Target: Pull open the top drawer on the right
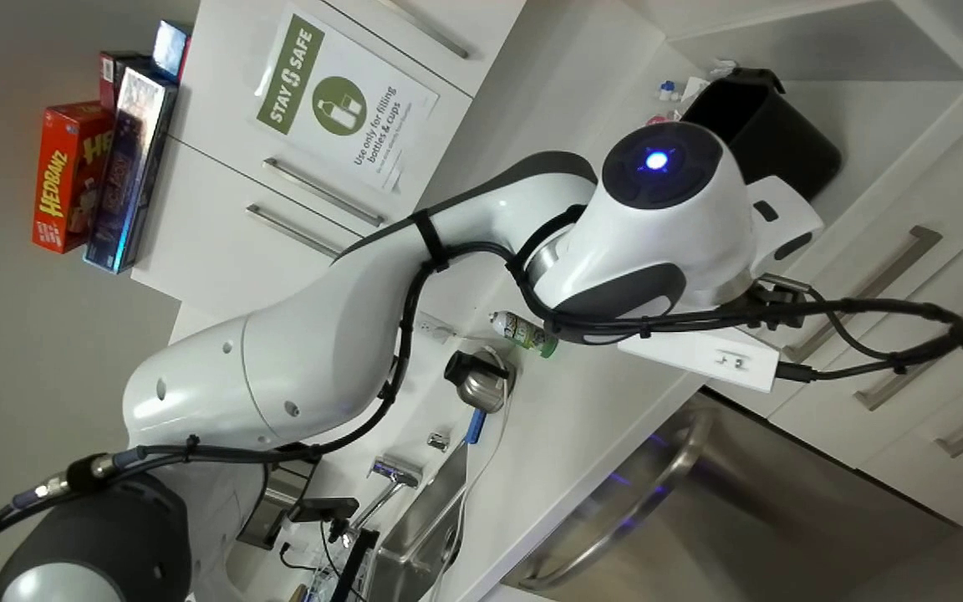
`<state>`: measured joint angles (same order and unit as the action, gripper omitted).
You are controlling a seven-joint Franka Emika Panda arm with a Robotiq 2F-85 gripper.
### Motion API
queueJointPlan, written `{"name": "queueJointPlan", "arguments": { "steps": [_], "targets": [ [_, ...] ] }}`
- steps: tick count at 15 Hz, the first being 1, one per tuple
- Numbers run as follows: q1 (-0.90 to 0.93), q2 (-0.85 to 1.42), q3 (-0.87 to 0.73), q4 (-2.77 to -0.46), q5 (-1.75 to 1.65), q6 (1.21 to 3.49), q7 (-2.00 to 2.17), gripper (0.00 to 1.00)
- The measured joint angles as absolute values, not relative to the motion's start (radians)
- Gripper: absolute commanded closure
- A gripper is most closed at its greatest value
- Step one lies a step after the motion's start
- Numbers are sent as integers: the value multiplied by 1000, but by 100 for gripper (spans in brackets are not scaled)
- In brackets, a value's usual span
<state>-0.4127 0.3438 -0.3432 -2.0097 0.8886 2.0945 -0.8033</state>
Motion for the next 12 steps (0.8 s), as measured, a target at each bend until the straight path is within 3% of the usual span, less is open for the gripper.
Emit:
{"name": "queueJointPlan", "arguments": {
  "steps": [12],
  "targets": [
    [-541,486,-311,-2028,1353,2002,-961,0]
  ]
}}
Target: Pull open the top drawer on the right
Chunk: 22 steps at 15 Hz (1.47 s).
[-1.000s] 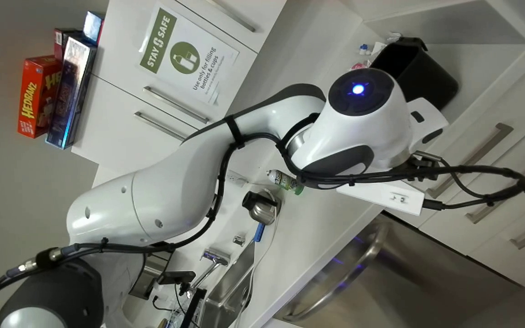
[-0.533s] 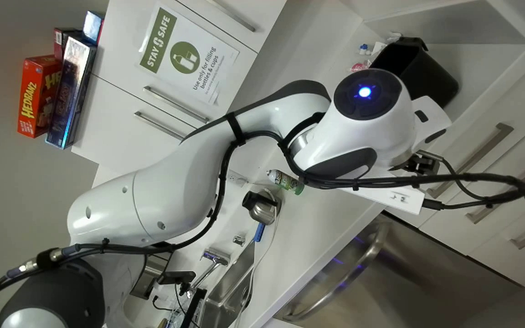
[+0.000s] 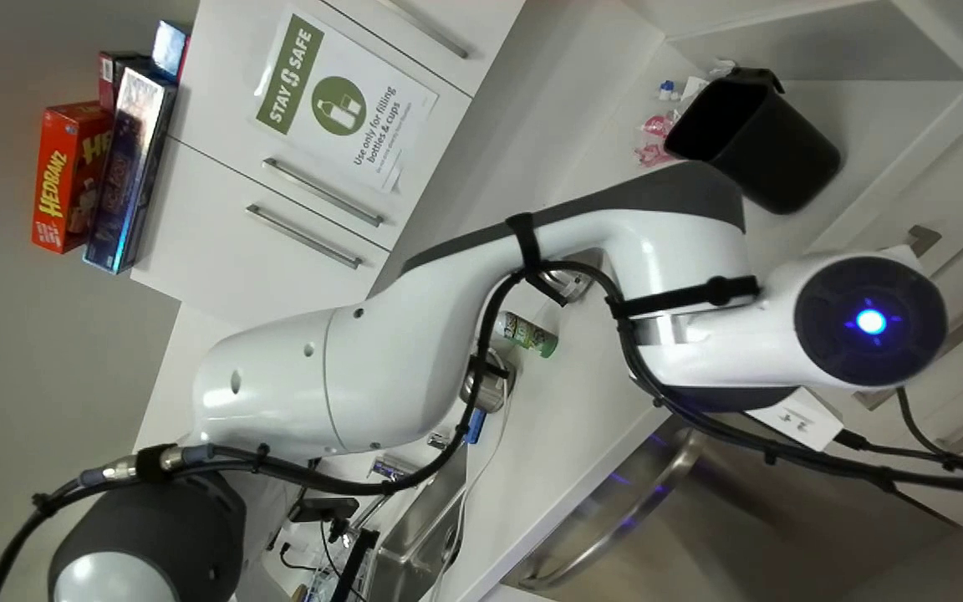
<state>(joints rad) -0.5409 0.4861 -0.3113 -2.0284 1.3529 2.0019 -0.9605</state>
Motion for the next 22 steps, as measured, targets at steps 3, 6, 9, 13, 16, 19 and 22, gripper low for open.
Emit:
{"name": "queueJointPlan", "arguments": {
  "steps": [3,6,9,13,16,19,22],
  "targets": [
    [-573,555,-311,-2023,1405,1884,-1036,0],
    [-602,641,-311,-1996,1469,1779,-1088,0],
    [-624,737,-306,-1955,1576,1724,-1117,0],
    [-636,857,-302,-1886,1684,1673,-1117,0],
    [-636,942,-294,-1815,1734,1660,-1113,0],
    [-635,1021,-276,-1736,1764,1658,-1106,0],
    [-631,1091,-255,-1654,1782,1658,-1087,0]
  ]
}}
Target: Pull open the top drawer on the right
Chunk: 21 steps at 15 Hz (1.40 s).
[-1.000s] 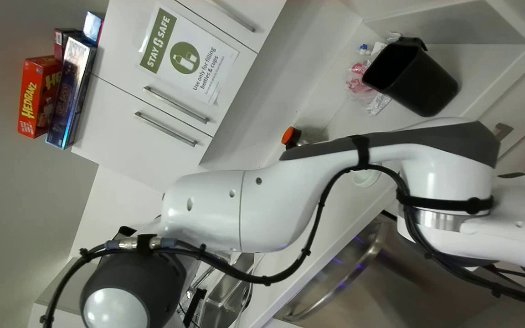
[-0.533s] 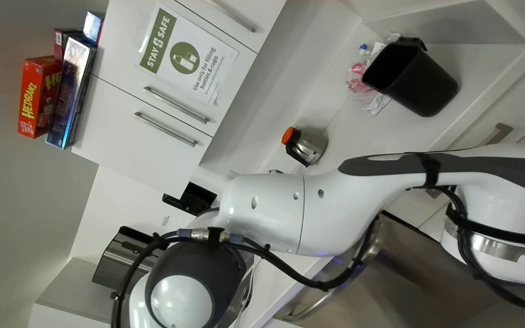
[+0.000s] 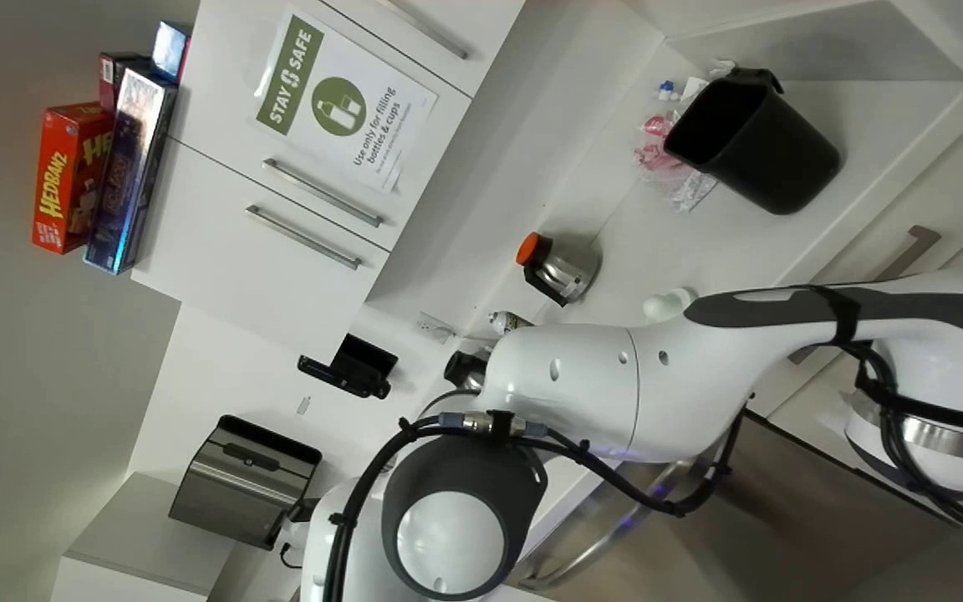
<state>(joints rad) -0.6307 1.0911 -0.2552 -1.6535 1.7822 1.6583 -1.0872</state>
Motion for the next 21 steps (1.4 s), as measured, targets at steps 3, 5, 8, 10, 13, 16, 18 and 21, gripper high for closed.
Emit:
{"name": "queueJointPlan", "arguments": {
  "steps": [3,5,8,10,13,16,18,21],
  "targets": [
    [-624,1149,-236,-1579,1796,1658,-1056,28],
    [-620,1177,-228,-1540,1803,1658,-1049,41],
    [-620,1197,-225,-1506,1807,1658,-1045,66],
    [-621,1203,-227,-1495,1807,1659,-1040,81],
    [-624,1210,-228,-1490,1807,1659,-1040,99],
    [-629,1210,-228,-1489,1807,1646,-1039,98],
    [-634,1211,-227,-1490,1810,1635,-1040,96],
    [-653,1216,-229,-1500,1812,1608,-1043,96]
  ]
}}
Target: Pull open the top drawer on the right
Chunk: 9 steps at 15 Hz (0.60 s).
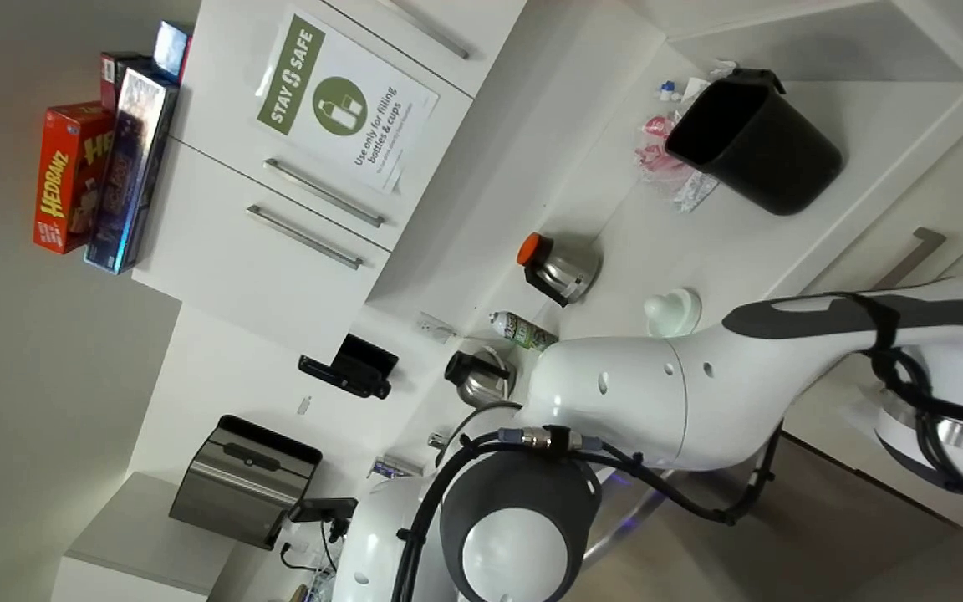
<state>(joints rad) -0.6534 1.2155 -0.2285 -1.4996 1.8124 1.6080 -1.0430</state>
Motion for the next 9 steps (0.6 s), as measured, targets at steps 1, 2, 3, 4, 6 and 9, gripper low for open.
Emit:
{"name": "queueJointPlan", "arguments": {
  "steps": [1,2,3,4,6,9],
  "targets": [
    [-667,1217,-231,-1508,1812,1589,-1048,96],
    [-684,1220,-233,-1518,1812,1566,-1054,96],
    [-702,1223,-237,-1528,1811,1541,-1058,96],
    [-721,1228,-243,-1536,1808,1514,-1062,96],
    [-754,1237,-259,-1545,1796,1464,-1072,96],
    [-802,1248,-282,-1551,1766,1404,-1078,96]
  ]
}}
